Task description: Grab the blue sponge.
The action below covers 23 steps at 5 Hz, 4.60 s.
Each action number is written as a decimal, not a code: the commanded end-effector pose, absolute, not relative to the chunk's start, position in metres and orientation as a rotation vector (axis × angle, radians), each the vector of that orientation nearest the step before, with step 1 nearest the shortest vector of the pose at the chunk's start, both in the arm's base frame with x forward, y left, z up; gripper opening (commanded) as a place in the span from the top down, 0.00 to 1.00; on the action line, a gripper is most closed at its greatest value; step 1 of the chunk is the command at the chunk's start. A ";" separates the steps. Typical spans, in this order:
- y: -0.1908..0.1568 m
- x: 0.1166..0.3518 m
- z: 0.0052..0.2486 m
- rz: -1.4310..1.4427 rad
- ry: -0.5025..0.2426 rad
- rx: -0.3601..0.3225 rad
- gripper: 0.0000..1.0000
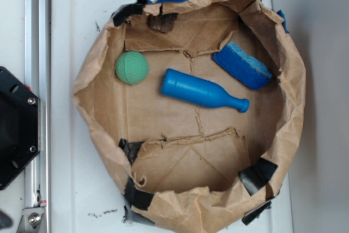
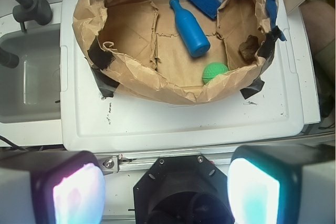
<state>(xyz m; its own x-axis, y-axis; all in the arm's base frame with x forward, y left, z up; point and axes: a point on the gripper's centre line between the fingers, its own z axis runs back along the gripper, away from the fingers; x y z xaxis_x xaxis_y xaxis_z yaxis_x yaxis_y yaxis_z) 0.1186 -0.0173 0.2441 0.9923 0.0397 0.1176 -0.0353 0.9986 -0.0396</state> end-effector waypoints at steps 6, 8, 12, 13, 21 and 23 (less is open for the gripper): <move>-0.010 0.193 0.233 -0.556 -0.080 -0.279 0.00; -0.010 0.193 0.233 -0.556 -0.080 -0.279 0.00; 0.019 0.250 0.175 -0.832 -0.180 -0.086 0.00; 0.028 0.261 0.151 -0.870 -0.245 -0.113 0.00; 0.065 0.298 0.078 -0.898 -0.135 0.024 0.00; 0.051 0.307 0.074 -0.942 -0.127 0.045 0.00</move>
<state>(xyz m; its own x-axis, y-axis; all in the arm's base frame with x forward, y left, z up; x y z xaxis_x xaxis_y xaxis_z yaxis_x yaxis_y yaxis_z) 0.3001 0.0585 0.0610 0.5988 -0.7979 0.0690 0.7975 0.6020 0.0400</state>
